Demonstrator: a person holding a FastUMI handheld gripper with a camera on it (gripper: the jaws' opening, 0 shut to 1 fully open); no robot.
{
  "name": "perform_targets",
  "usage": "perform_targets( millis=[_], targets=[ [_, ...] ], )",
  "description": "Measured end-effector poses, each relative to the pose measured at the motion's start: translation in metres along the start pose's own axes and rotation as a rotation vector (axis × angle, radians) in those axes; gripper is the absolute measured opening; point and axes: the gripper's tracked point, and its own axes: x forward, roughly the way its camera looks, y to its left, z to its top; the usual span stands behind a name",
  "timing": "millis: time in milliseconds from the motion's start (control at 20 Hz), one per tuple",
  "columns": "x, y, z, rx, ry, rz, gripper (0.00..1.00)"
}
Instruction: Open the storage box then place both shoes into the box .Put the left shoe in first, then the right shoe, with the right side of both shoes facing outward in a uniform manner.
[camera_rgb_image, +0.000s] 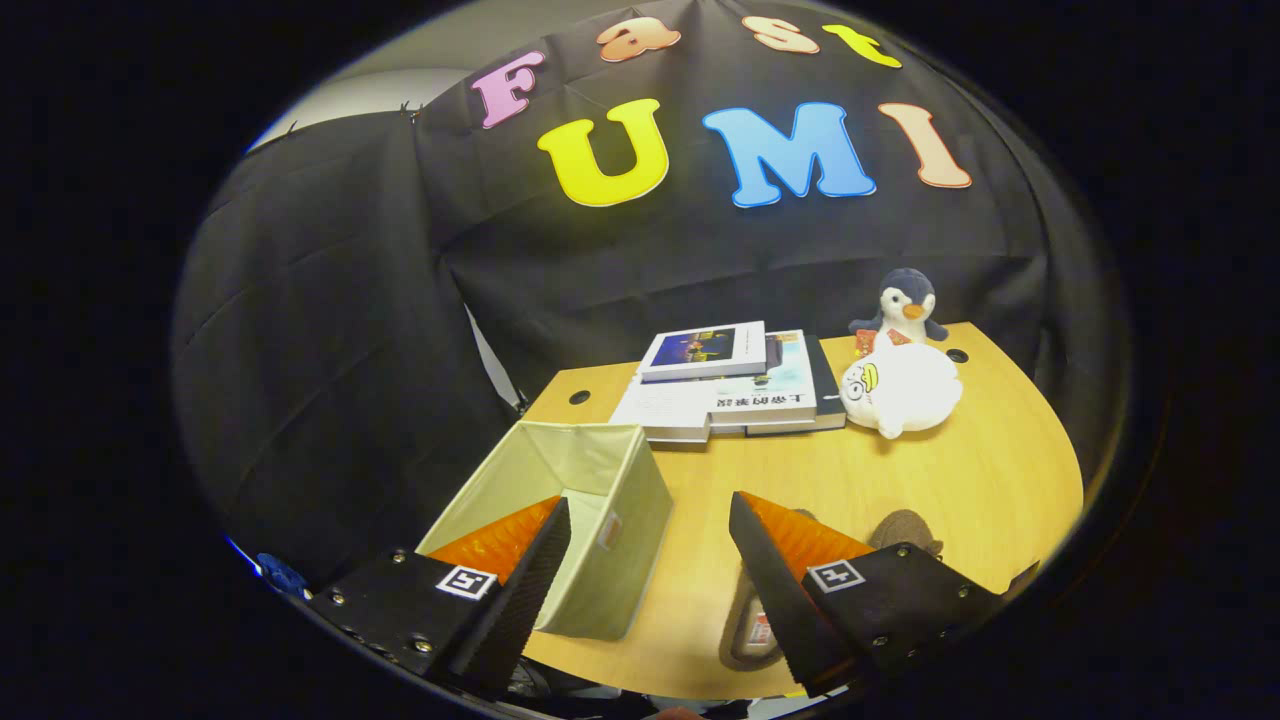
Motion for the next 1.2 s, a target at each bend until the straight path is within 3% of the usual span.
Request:
perform_targets(
  millis=[700,1200],
  targets=[
    [0.021,-0.097,-0.082,0.077,0.150,-0.126,0.97],
    [0.041,-0.124,-0.140,0.077,0.301,-0.152,0.98]
  ],
)
